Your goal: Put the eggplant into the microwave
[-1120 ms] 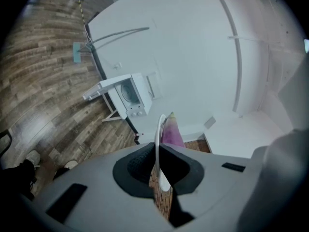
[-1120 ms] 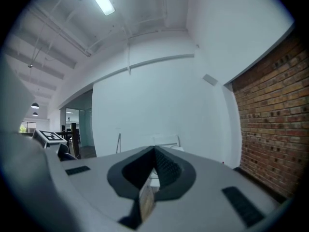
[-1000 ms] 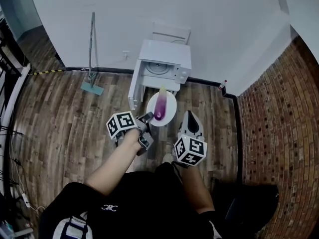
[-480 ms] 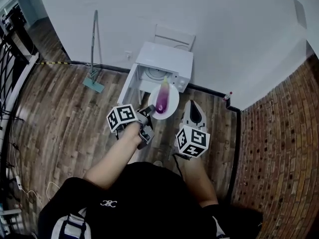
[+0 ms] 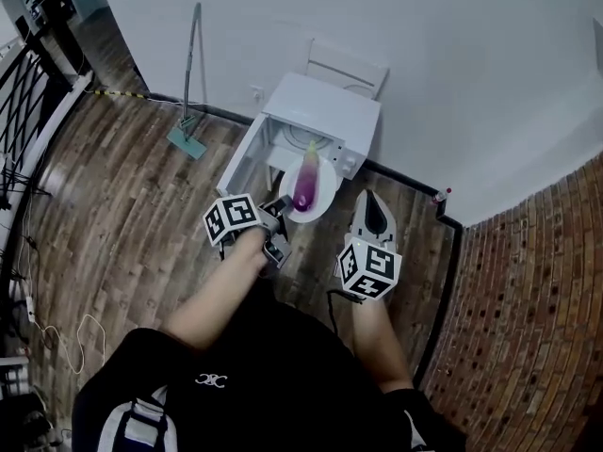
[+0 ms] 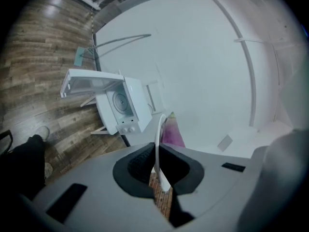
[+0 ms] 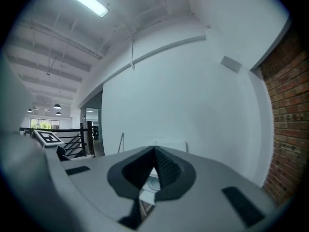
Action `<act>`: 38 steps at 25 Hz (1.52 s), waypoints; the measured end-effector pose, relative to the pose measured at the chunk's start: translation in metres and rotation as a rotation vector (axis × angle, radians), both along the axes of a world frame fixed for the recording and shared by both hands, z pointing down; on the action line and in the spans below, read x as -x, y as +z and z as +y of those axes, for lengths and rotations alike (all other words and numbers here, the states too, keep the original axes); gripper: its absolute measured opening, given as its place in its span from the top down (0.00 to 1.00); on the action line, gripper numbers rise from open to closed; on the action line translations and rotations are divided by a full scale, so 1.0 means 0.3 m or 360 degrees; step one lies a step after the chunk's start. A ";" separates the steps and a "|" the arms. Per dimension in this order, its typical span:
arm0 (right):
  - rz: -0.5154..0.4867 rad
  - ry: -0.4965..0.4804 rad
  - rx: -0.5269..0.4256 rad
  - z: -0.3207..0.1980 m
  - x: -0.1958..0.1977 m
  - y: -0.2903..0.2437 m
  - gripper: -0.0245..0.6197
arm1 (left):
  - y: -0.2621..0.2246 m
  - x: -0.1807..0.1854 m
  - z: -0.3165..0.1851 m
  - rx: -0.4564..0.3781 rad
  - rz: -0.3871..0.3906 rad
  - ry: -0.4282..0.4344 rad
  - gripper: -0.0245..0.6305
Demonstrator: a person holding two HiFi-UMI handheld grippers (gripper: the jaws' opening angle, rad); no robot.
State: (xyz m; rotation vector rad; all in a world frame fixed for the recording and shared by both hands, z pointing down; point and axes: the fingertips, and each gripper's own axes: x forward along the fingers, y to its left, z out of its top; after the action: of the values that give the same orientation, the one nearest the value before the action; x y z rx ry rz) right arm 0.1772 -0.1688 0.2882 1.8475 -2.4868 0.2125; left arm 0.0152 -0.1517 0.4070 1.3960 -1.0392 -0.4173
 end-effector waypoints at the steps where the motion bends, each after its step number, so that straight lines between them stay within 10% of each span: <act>1: 0.0001 -0.0004 0.0005 -0.018 0.000 0.009 0.94 | 0.017 0.003 -0.015 0.0012 -0.0004 -0.0004 0.93; 26: 0.0150 -0.0370 0.0136 -0.844 0.256 0.203 0.94 | 0.472 0.081 -0.604 0.0069 0.0041 -0.0072 0.93; 38: 0.0263 -0.0958 0.0305 -0.839 0.347 0.418 0.94 | 0.629 0.098 -0.551 0.0072 0.0064 -0.0520 0.93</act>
State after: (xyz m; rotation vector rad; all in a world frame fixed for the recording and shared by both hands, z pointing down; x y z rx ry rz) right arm 0.0732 -0.4204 0.4135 0.9451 -2.6490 0.2468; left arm -0.0141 -0.3171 0.5956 1.1742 -1.2403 -0.6534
